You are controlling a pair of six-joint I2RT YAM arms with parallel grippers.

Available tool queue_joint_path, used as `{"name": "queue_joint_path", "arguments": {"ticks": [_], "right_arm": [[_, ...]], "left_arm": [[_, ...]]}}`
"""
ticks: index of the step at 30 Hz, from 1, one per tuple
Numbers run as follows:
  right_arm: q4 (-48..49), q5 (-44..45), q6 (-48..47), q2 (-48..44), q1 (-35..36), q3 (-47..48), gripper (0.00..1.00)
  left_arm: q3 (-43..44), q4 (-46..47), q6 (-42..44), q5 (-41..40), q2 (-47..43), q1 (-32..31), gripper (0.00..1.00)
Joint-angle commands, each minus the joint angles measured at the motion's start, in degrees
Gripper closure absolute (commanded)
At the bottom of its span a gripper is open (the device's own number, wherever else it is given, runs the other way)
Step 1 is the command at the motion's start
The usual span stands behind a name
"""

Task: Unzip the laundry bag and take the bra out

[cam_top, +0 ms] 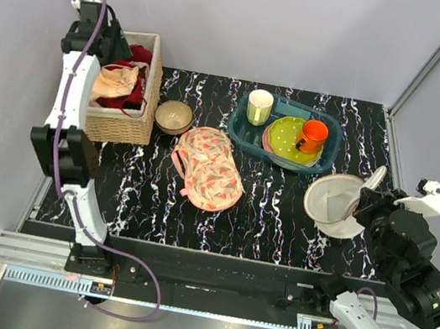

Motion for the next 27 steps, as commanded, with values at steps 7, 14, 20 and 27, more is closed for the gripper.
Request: {"name": "queue_joint_path", "arguments": {"ticks": [7, 14, 20, 27], "right_arm": [[2.85, 2.57, -0.68, 0.52, 0.11, -1.06, 1.0], [3.38, 15.75, -4.8, 4.13, 0.11, 4.89, 1.0], [1.89, 25.77, -8.06, 2.37, 0.11, 5.97, 1.0], [-7.4, 15.09, -2.71, 7.36, 0.11, 5.34, 0.0]], "left_arm": [[-3.97, -4.78, -0.98, 0.16, -16.92, -1.78, 0.24], [-13.65, -5.21, 1.21, 1.74, -29.23, -7.59, 0.22], [-24.01, -4.69, 0.95, 8.68, -38.9, -7.59, 0.22], [-34.48, -3.02, 0.68, 18.08, -46.11, -9.34, 0.14]]}}
